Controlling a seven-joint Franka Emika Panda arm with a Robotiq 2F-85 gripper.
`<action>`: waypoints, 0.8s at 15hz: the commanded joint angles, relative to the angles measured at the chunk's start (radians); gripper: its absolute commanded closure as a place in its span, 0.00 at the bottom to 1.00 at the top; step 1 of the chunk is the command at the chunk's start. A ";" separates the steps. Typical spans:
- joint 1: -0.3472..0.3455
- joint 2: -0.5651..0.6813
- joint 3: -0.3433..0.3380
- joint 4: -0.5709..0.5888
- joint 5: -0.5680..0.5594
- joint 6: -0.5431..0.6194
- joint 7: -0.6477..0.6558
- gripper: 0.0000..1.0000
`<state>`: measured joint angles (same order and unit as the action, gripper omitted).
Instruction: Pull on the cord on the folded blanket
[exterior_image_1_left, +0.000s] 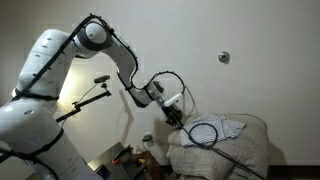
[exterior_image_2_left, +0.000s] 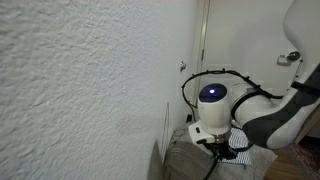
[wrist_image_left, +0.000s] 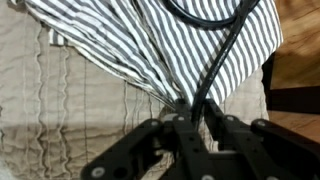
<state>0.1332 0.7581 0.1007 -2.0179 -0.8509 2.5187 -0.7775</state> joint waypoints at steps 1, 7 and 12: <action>0.010 0.015 0.001 0.032 -0.003 -0.044 0.017 0.76; 0.056 -0.037 -0.006 0.028 -0.030 -0.089 0.061 0.92; 0.103 -0.111 -0.009 0.007 -0.131 -0.139 0.228 0.91</action>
<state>0.2008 0.7197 0.0988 -1.9821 -0.9301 2.4291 -0.6405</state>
